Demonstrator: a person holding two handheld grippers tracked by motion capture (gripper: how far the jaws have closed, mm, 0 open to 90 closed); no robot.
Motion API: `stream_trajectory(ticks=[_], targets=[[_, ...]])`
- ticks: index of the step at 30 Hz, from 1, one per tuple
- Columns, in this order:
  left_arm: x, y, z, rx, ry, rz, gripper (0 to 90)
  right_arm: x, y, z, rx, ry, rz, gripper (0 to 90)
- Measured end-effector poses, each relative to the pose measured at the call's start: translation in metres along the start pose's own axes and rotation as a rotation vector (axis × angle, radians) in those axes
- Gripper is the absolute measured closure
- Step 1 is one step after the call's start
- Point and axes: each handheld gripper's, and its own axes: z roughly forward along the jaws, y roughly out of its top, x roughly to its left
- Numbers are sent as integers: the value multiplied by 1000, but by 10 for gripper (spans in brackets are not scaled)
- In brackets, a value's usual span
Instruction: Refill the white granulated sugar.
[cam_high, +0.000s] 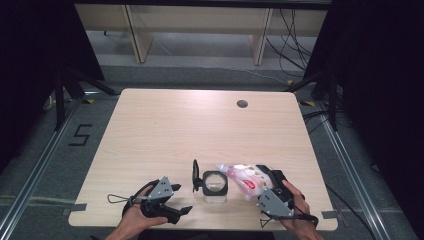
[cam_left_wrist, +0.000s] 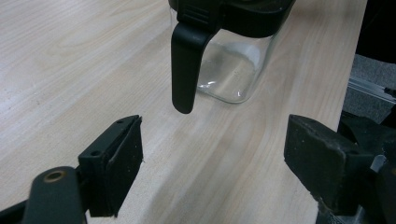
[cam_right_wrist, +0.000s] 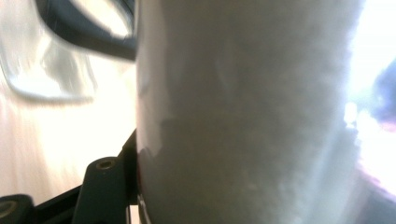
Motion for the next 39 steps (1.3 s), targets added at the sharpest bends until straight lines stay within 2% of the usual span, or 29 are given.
stream_trajectory(ticks=[1, 3, 4, 5, 10, 11, 12, 13, 14, 15, 16, 17, 19, 21, 22, 23, 24, 25, 26, 27, 28, 29, 32, 33, 34, 35, 36, 37, 39], targets=[[0, 0, 1, 2, 2, -7, 192, 1, 2, 1, 19, -16, -104, 402], [-1, 0, 1, 3, 0, -13, 192, 5, 4, 1, 41, -20, -109, 402], [-1, 0, 1, 7, -2, -11, 192, 5, 4, 3, 26, -28, -153, 402], [0, 0, 0, 24, -5, 1, 192, 7, 5, 2, 42, -32, -179, 403], [0, -1, 1, 14, 8, 1, 192, 11, 8, 1, 70, -51, -270, 404], [2, 0, 1, 10, 3, 17, 192, 12, 9, 1, 79, -56, -301, 404], [1, -1, 2, 7, 6, 2, 192, 13, 10, 1, 84, -77, -325, 404], [1, -1, 2, 7, 5, 4, 191, 13, 11, 1, 87, -96, -380, 404], [1, -1, 1, 10, 2, 5, 191, 14, 12, 1, 91, -95, -403, 404], [2, 0, 1, 9, -1, 17, 191, 13, 15, 0, 105, -98, -470, 405], [0, -1, 1, 15, 7, -15, 191, 15, 13, 1, 98, -104, -457, 405], [1, -1, 1, 13, 1, -13, 191, 14, 16, 0, 119, -105, -500, 406], [3, -1, 1, 30, 14, 8, 191, 18, 14, 1, 114, -113, -488, 406], [2, -1, 2, 24, 9, 2, 191, 18, 16, 0, 134, -121, -545, 407], [1, -1, 2, 20, 6, -7, 191, 20, 16, 1, 128, -127, -541, 407], [1, -1, 2, 14, 4, -11, 191, 18, 19, 0, 142, -128, -618, 407], [1, -1, 2, 14, 4, -11, 191, 18, 20, 0, 135, -138, -626, 407], [1, -1, 2, 14, 5, 5, 191, 20, 18, -1, 146, -139, -594, 408], [1, -1, 2, 16, 4, -7, 191, 20, 19, -1, 141, -139, -609, 408], [1, -1, 2, 17, 3, -4, 191, 17, 22, -1, 139, -141, -666, 409], [1, -1, 2, 15, 4, -12, 191, 19, 20, -1, 147, -142, -641, 409], [1, -1, 2, 15, 2, -16, 191, 20, 20, -2, 163, -149, -651, 409], [1, -1, 3, 11, 3, -15, 191, 19, 20, -1, 155, -161, -683, 410], [1, -1, 2, 15, 5, -13, 191, 18, 21, -2, 172, -164, -710, 410], [1, -1, 2, 20, 0, -12, 191, 18, 20, -2, 163, -173, -706, 410], [1, -1, 2, 20, -1, -11, 191, 17, 21, -2, 154, -184, -727, 410], [2, -1, 2, 22, -3, 2, 191, 15, 22, -3, 179, -178, -755, 411], [2, -1, 2, 22, -2, 18, 191, 15, 22, -3, 176, -178, -758, 411], [1, -2, 3, 23, -2, -7, 191, 17, 19, -3, 174, -183, -740, 411]])
